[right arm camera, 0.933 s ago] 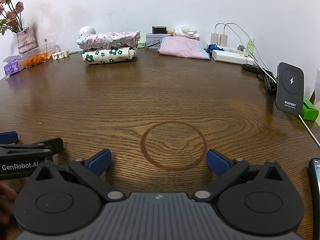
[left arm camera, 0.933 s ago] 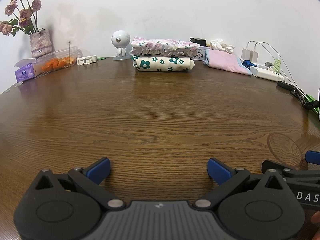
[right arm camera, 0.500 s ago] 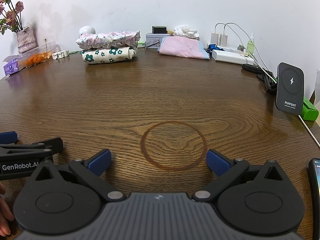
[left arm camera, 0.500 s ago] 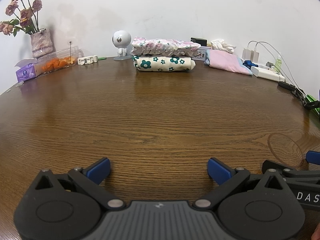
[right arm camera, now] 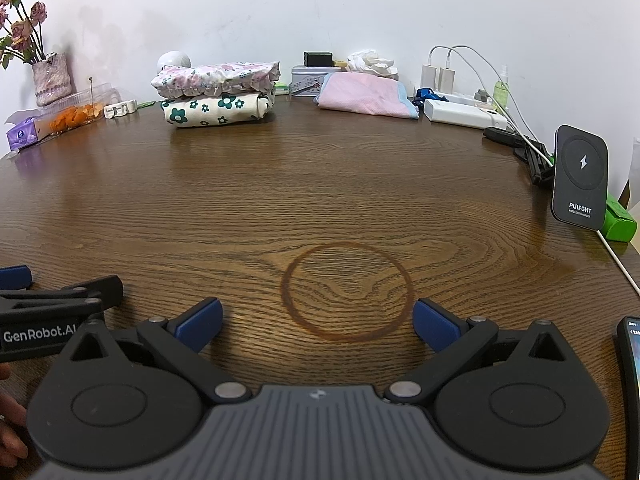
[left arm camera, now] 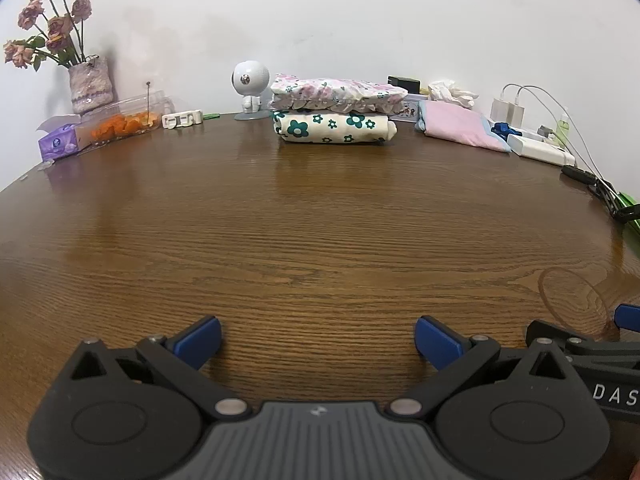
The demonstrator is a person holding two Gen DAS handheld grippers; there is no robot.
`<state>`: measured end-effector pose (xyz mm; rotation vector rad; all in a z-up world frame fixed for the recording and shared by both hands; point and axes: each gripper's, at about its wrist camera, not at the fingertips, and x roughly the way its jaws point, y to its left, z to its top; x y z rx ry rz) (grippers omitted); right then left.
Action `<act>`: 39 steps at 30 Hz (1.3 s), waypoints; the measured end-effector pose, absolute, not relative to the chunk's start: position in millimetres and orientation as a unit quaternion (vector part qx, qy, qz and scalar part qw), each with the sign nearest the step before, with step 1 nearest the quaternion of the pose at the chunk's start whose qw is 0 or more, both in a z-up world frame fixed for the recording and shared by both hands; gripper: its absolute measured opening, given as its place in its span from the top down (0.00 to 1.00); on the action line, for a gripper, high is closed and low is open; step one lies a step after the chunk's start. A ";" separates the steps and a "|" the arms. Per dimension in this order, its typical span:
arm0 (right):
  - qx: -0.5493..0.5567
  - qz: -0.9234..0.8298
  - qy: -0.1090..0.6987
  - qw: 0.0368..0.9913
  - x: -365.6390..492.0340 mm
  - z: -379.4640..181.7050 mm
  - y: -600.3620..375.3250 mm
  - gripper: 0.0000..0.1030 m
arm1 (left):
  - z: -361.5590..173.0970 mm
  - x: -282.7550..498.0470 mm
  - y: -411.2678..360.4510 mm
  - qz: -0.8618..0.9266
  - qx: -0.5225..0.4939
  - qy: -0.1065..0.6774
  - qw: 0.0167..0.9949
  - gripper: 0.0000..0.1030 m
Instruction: Fold clothes
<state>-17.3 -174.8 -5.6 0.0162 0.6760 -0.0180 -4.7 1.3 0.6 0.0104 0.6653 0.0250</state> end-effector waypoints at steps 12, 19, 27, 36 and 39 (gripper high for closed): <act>0.007 -0.005 0.333 0.943 -17.5 -4.5 -175.7 0.00 | 0.1 -4.8 -0.1 0.010 0.004 0.327 0.945 0.00; 0.007 -0.004 0.333 0.943 -17.2 -4.1 -175.9 0.00 | -0.1 -4.8 -1.1 0.010 0.004 0.327 0.945 0.00; 0.007 -0.003 0.333 0.943 -17.3 -4.3 -176.4 0.00 | 0.0 -5.2 -1.5 0.010 0.003 0.326 0.945 0.00; 0.003 0.011 0.342 0.940 -14.9 -2.1 -178.1 0.00 | 5.4 5.4 -1.7 -0.017 0.005 0.339 0.941 0.00; 0.008 0.056 0.359 0.932 -3.8 4.7 -189.9 0.00 | 13.9 20.5 0.0 -0.050 -0.016 0.349 0.936 0.00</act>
